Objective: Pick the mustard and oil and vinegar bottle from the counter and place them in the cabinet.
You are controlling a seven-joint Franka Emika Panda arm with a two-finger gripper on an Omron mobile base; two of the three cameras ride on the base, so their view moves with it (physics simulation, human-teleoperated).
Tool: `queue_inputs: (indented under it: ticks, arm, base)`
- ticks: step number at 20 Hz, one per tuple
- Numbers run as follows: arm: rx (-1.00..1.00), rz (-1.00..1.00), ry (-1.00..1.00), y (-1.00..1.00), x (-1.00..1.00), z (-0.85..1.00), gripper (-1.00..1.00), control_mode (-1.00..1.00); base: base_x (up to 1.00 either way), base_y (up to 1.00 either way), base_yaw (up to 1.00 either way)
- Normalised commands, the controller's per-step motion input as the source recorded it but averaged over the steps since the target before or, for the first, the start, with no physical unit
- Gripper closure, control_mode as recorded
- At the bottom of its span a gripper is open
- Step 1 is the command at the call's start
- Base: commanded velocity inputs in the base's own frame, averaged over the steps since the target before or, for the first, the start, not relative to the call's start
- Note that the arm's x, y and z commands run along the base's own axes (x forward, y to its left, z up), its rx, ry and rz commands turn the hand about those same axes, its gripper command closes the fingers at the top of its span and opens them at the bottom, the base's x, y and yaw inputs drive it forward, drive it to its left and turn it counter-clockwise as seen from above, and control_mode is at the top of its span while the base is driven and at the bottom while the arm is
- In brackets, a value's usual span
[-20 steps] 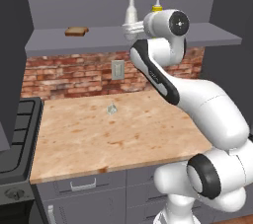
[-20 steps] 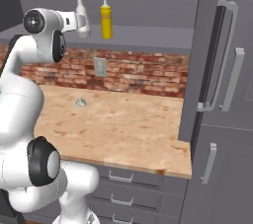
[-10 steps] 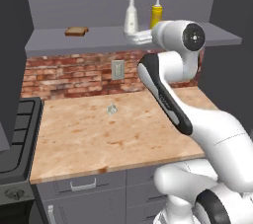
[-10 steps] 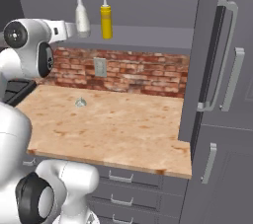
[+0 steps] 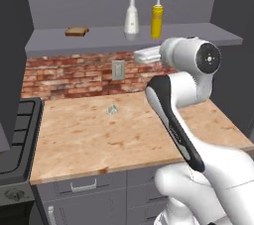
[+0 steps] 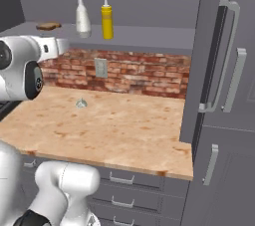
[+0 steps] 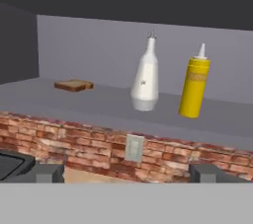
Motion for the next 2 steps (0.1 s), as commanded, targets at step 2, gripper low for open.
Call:
queue_inputs:
  ticks: [2]
  arm:
    - [0.01, 0.00, 0.10, 0.00, -0.38, -0.55, -1.00, -1.00]
  base:
    - [0.00, 0.00, 0.00]
